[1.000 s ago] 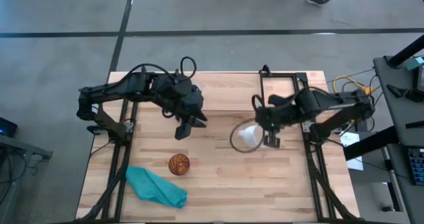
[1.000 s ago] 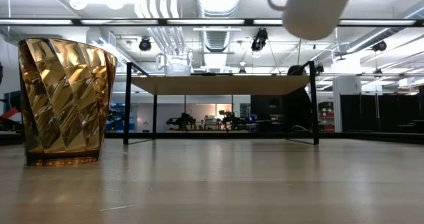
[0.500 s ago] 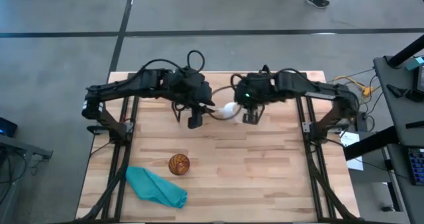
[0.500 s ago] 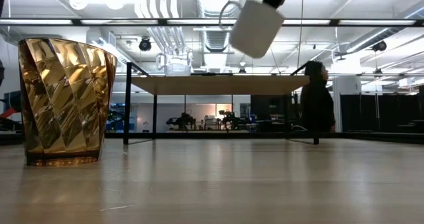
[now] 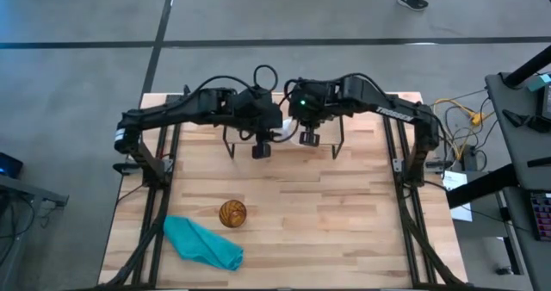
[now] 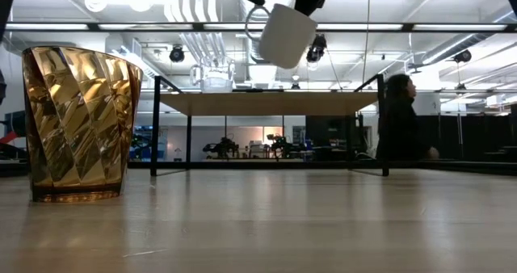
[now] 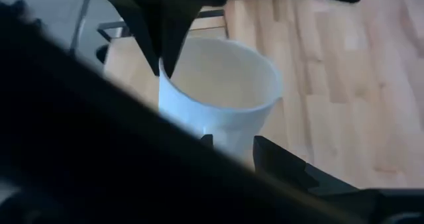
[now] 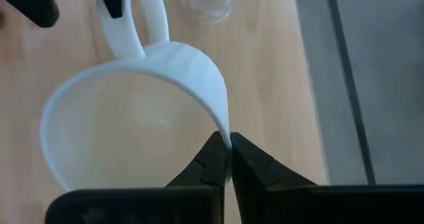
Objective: Stack small to large cups/mugs on shelf
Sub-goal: Put the white mug on the shelf
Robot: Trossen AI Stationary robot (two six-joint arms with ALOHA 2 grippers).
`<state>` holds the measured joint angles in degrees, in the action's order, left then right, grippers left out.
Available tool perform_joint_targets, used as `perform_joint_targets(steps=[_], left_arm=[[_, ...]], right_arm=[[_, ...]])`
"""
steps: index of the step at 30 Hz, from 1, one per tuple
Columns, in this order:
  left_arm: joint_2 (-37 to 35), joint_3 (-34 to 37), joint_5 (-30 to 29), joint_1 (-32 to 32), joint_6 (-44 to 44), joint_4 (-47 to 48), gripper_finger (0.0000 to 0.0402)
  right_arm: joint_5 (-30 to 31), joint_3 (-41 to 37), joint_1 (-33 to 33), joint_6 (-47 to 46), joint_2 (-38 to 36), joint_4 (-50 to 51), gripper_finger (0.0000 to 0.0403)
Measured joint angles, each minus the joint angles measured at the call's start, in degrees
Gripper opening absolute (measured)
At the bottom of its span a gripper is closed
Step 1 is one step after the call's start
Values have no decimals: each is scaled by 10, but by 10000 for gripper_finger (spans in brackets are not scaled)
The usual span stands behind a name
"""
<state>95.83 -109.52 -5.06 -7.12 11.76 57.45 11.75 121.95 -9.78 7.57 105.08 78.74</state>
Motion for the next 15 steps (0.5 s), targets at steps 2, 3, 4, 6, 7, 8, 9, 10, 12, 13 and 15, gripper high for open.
perform_joint_targets(steps=[2, 3, 4, 6, 7, 8, 9, 10, 12, 13, 15], left_arm=[[1, 1, -9, -5, 7, -4, 95], [1, 1, -9, -8, 8, -3, 95], [1, 2, -7, -10, 8, -3, 95], [1, 2, -7, -14, 8, -5, 95], [1, 2, -13, -16, 8, -1, 95], [1, 2, -11, -19, 8, -1, 96], [1, 2, -11, -21, 8, 0, 96], [1, 2, -10, -22, 9, 0, 96], [1, 4, -3, -25, 11, 0, 96], [1, 4, 1, -26, 11, 0, 96], [1, 4, 10, -27, 11, -2, 96]], right_arm=[[0, 18, -1, 0, 6, 19, 9], [1, 25, -1, 0, 8, 28, 9], [1, 29, -1, -1, 9, 37, 9], [0, 32, 0, -3, 10, 46, 9], [-3, 31, -1, -3, 10, 51, 9], [-3, 28, 0, -3, 8, 51, 9], [-5, 27, 0, -3, 8, 50, 9], [-13, 26, -1, -3, 8, 51, 9], [-24, 26, -1, -2, 8, 52, 9], [-25, 26, -1, -2, 8, 52, 9], [-25, 25, -1, -1, 8, 51, 9]])
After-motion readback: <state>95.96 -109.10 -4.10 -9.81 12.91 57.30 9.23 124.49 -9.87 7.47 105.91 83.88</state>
